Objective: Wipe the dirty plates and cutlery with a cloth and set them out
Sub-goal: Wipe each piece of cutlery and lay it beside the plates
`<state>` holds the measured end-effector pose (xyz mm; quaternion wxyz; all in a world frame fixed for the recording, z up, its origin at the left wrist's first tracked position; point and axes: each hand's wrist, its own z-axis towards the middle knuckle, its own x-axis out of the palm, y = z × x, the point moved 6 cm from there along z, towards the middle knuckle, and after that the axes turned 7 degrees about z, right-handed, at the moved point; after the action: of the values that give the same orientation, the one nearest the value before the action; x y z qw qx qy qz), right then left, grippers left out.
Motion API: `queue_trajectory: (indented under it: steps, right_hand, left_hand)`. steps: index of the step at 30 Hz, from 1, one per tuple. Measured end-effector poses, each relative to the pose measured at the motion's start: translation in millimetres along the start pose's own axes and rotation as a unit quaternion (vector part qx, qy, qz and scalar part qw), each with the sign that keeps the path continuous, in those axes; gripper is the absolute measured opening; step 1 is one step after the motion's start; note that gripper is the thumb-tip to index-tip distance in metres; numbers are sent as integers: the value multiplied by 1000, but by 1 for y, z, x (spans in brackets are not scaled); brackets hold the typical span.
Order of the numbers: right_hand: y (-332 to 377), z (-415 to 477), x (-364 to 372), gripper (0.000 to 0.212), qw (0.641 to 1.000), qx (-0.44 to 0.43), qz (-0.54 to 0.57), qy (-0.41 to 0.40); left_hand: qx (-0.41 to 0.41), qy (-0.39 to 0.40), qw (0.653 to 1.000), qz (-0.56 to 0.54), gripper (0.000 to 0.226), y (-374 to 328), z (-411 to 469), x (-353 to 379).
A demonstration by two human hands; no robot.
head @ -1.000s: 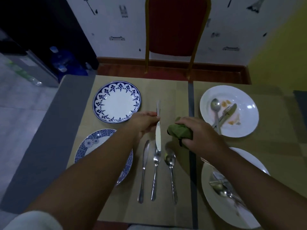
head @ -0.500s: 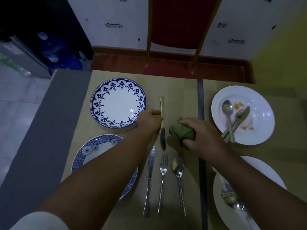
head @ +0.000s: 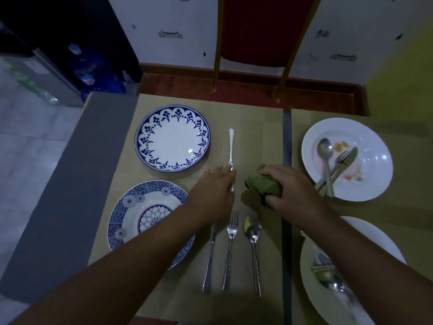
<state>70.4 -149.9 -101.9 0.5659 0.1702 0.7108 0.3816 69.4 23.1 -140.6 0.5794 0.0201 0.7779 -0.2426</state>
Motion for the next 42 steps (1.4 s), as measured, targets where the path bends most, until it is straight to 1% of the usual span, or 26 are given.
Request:
queue_trajectory:
  steps: [2,4,9,15,27,33,37,42]
  right_hand:
    - [0,-3,-1,48,1000,-3,-12,1]
    - [1,-5,-1,48,1000,-3,-14,0]
    - [7,-5,-1,45,1000,-12,-12,-4]
    - [10,5,3,48,1000,-3,-19,-6]
    - [15,16,8,48,999,3,-31,-13]
    - [19,11,7,48,999,2,-30,-12]
    - [26,-4,-3,48,999,-17,-32,-28]
    - [27,-44,-25,51,998,-40,-42,-37]
  left_hand:
    - [12,60,995,79,60,-2,-3,15]
    - [14,87,990,107,66,0,1,21]
    - [-6,125,987,96,73,4,10,32]
    - [5,139,987,80,68,24,10,28]
    - [5,129,990,63,72,30,11,30]
    - [11,101,993,60,73,26,1,23]
    - [11,97,995,34,73,13,-16,13]
    - [16,80,997,7,80,-25,-41,4]
